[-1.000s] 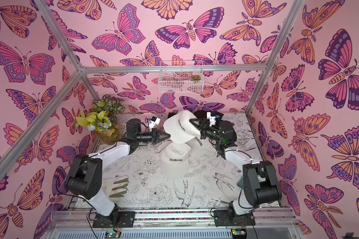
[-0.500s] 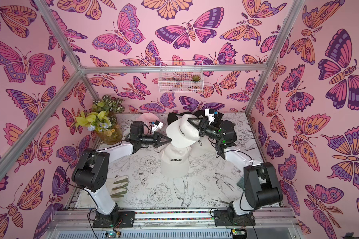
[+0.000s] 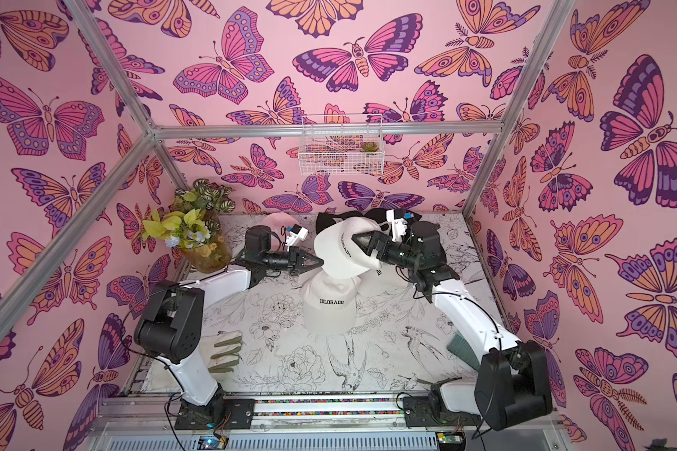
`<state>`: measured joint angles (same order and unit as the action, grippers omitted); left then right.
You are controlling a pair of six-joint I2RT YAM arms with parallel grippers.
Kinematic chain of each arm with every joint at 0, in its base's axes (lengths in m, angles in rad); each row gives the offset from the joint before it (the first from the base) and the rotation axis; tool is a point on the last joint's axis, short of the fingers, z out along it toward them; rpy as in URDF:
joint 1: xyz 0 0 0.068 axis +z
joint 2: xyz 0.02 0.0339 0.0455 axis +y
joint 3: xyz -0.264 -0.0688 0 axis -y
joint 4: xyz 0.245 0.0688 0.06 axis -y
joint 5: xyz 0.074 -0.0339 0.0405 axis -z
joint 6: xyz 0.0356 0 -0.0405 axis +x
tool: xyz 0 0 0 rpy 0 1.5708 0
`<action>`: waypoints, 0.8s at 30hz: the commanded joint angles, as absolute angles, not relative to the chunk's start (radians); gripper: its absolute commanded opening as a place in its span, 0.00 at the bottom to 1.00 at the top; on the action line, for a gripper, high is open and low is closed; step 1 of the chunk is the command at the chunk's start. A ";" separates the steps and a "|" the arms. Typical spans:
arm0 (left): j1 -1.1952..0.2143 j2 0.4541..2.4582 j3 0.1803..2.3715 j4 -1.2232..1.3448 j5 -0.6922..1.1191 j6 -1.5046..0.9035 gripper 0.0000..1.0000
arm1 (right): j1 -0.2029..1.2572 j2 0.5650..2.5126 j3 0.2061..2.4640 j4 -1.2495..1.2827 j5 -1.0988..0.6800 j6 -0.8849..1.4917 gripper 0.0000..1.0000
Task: Stack the baseball caps by color
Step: Pick up the baseball cap from the center of the board.
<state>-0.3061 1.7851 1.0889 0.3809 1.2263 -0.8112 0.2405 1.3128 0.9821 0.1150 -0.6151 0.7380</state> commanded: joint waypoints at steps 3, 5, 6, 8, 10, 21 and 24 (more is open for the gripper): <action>-0.290 1.736 1.089 0.370 1.239 -0.779 0.00 | 0.102 1.260 0.917 0.051 -0.498 0.786 0.99; -0.289 1.740 1.091 0.370 1.241 -0.779 0.00 | 0.067 1.237 0.892 0.066 -0.504 0.810 0.99; -0.290 1.743 1.093 0.370 1.241 -0.781 0.00 | 0.060 1.229 0.888 0.063 -0.510 0.806 0.99; -0.290 1.747 1.095 0.369 1.241 -0.782 0.00 | 0.054 1.211 0.894 0.060 -0.553 0.795 0.99; -0.290 1.747 1.093 0.370 1.241 -0.781 0.00 | 0.054 1.208 0.896 0.086 -0.613 0.813 0.99; -0.291 1.747 1.086 0.370 1.246 -0.776 0.00 | 0.064 1.345 0.865 0.347 -0.853 1.079 0.99; -0.291 1.758 1.088 0.371 1.244 -0.776 0.00 | 0.083 1.386 0.871 0.385 -0.873 1.097 0.99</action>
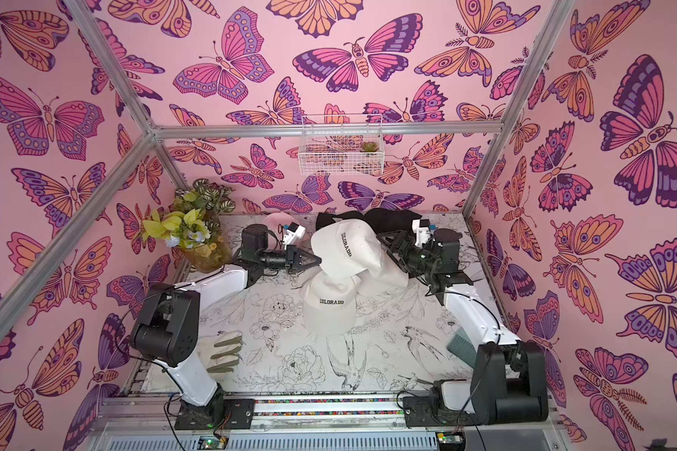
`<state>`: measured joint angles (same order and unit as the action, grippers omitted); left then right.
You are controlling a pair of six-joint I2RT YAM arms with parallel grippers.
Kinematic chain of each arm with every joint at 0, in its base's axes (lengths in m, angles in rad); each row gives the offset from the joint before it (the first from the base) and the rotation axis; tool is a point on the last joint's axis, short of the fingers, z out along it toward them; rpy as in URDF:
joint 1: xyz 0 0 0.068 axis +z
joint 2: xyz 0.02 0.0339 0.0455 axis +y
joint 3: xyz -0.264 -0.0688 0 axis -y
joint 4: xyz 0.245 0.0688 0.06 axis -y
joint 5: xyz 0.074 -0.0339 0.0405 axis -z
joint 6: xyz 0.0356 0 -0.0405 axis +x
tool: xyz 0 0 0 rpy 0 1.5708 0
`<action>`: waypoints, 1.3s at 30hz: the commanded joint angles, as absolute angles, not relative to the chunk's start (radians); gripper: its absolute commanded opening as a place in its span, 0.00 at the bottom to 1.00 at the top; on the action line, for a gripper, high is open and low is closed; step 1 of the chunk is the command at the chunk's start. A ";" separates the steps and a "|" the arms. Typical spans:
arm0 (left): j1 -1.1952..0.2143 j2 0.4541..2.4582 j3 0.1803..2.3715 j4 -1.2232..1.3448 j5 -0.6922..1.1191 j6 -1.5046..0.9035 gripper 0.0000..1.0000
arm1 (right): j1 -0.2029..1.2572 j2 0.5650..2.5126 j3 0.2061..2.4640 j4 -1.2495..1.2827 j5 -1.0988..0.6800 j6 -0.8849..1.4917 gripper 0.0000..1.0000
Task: Stack the baseball caps by color
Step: Pick up the baseball cap from the center of the board.
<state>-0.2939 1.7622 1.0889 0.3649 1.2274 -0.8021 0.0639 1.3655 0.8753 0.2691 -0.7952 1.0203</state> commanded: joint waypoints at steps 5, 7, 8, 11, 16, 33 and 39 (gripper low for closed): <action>-0.297 1.780 1.091 0.370 1.242 -0.774 0.00 | 0.143 1.426 0.894 0.433 -0.892 1.103 1.00; -0.296 1.788 1.091 0.370 1.245 -0.763 0.00 | 0.163 1.438 0.906 0.460 -0.896 1.123 1.00; -0.295 1.794 1.091 0.366 1.246 -0.757 0.00 | 0.170 1.443 0.909 0.494 -0.900 1.143 1.00; -0.289 1.817 1.091 0.358 1.250 -0.748 0.00 | 0.175 1.451 0.910 0.610 -0.909 1.209 1.00; -0.278 1.845 1.077 0.338 1.248 -0.731 0.00 | 0.176 1.449 0.888 0.843 -0.934 1.296 1.00; -0.278 1.836 1.088 0.267 1.229 -0.690 0.00 | 0.242 1.420 0.885 0.758 -0.918 1.157 0.95; -0.279 1.841 1.083 0.269 1.224 -0.689 0.00 | 0.252 1.424 0.886 0.760 -0.900 1.140 0.59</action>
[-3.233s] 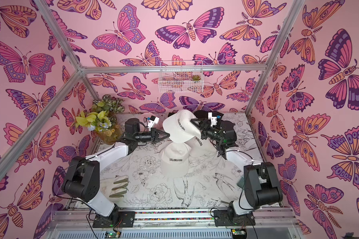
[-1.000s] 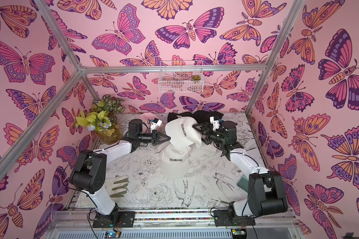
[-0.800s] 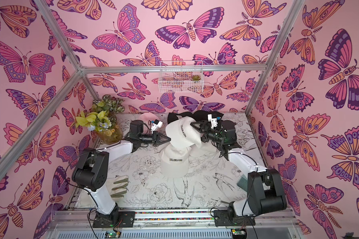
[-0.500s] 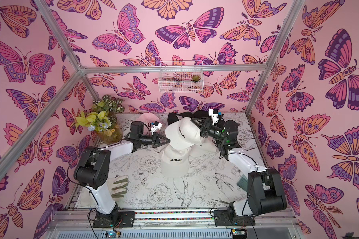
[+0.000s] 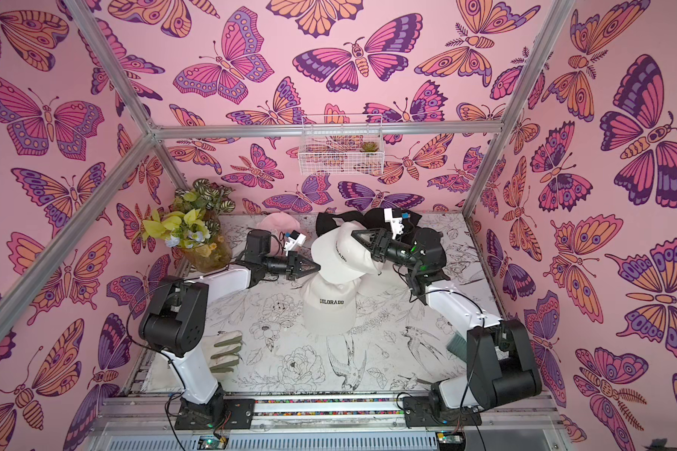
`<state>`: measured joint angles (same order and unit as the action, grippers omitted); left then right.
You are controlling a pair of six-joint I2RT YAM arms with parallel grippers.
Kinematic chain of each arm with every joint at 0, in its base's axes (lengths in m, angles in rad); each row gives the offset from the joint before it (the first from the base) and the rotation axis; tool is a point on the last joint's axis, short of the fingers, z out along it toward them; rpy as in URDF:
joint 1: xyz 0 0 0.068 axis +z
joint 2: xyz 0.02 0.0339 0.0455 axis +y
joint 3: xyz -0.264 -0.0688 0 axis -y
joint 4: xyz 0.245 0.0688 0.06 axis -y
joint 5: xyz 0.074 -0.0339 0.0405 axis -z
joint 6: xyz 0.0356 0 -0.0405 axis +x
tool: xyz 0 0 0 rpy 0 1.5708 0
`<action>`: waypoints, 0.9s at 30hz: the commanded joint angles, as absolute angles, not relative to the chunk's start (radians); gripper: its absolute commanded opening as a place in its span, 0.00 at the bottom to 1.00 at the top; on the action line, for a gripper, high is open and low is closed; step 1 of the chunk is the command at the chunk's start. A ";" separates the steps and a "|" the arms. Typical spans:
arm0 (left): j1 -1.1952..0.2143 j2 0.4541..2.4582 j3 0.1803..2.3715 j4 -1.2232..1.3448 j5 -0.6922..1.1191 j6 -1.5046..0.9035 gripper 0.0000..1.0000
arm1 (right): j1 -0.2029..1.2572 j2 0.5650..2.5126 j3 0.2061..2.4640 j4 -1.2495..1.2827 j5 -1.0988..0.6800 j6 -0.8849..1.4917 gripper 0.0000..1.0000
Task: Stack the baseball caps by color
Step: Pick up the baseball cap from the center of the board.
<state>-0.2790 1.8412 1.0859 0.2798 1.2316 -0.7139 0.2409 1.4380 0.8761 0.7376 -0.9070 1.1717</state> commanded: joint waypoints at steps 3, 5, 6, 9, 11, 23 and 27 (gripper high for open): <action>-0.278 1.842 1.080 0.269 1.223 -0.686 0.00 | 0.252 1.390 0.887 0.689 -0.868 1.060 0.43; -0.278 1.846 1.078 0.269 1.223 -0.686 0.00 | 0.252 1.370 0.893 0.655 -0.859 1.015 0.26; -0.278 1.845 1.077 0.268 1.221 -0.686 0.00 | 0.252 1.360 0.893 0.653 -0.855 1.004 0.16; -0.277 1.845 1.077 0.268 1.217 -0.683 0.00 | 0.252 1.347 0.904 0.621 -0.848 0.958 0.00; -0.271 1.838 1.072 0.269 1.204 -0.682 0.00 | 0.252 1.343 0.923 0.572 -0.863 0.897 0.00; -0.182 1.602 1.036 0.149 1.070 -0.453 0.64 | 0.348 1.339 1.186 -0.272 -0.936 -0.100 0.00; -0.179 1.512 1.065 0.054 1.032 -0.321 0.76 | 0.399 1.293 1.224 -0.451 -0.911 -0.373 0.00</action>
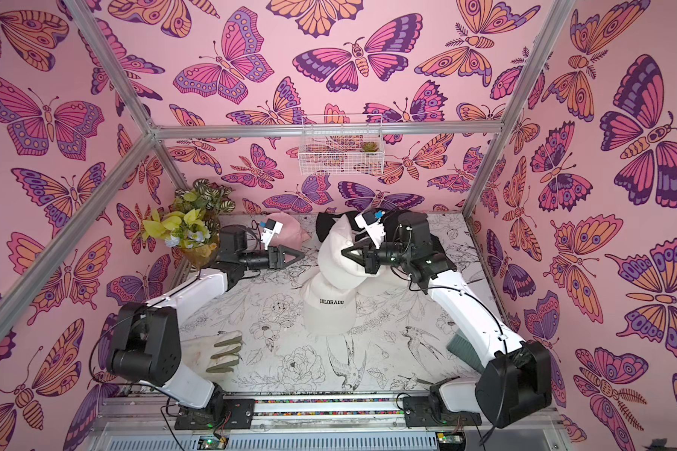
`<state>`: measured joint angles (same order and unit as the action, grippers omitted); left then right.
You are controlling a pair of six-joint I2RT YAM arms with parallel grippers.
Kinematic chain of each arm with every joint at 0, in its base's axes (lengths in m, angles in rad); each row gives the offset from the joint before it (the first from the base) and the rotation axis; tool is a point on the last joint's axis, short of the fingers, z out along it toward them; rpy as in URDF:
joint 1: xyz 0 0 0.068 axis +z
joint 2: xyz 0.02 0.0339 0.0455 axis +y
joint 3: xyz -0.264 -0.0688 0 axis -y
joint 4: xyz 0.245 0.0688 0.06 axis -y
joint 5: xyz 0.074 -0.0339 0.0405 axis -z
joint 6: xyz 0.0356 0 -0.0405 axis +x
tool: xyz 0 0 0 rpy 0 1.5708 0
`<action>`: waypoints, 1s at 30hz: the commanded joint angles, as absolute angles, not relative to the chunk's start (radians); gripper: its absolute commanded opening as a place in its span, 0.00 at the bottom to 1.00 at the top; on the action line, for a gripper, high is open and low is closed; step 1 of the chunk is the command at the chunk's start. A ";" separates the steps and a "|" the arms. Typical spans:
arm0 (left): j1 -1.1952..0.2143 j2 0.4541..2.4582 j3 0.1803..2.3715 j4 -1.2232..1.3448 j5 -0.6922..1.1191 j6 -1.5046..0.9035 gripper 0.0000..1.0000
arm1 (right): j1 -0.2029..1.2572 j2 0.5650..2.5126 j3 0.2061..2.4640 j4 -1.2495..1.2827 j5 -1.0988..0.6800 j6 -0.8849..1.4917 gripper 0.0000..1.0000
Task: Stack the baseball caps by color
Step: Place the baseball cap on the baseball cap.
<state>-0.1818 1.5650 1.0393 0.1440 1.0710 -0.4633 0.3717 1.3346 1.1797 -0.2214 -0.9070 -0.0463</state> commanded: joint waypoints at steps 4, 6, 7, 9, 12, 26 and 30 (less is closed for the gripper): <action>-0.180 1.420 1.087 -0.043 1.033 -0.186 0.86 | 0.475 1.268 1.276 -0.683 -0.845 -0.643 0.00; -0.181 1.364 1.089 -0.121 1.029 -0.087 0.88 | 0.538 1.252 1.275 -0.753 -0.723 -0.746 0.00; -0.182 1.339 1.085 -0.149 1.026 -0.051 0.90 | 0.566 1.244 1.268 -0.772 -0.658 -0.767 0.00; -0.184 1.285 1.075 -0.202 1.034 0.020 0.90 | 0.614 1.238 1.268 -0.819 -0.521 -0.801 0.00; -0.192 1.214 1.065 -0.251 1.109 0.091 0.95 | 0.633 1.237 1.275 -0.877 -0.506 -0.827 0.00; -0.435 1.244 1.103 -0.481 0.891 0.376 0.95 | 0.655 1.198 1.196 -0.914 -0.618 -1.029 0.00; -0.496 1.323 1.145 -0.529 0.847 0.491 0.91 | 0.657 1.204 1.193 -0.893 -0.617 -1.040 0.00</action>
<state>-0.4713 1.2827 1.1141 -0.4580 0.9245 0.3702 0.6498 1.2114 1.1915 -0.8982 -0.5892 -1.0016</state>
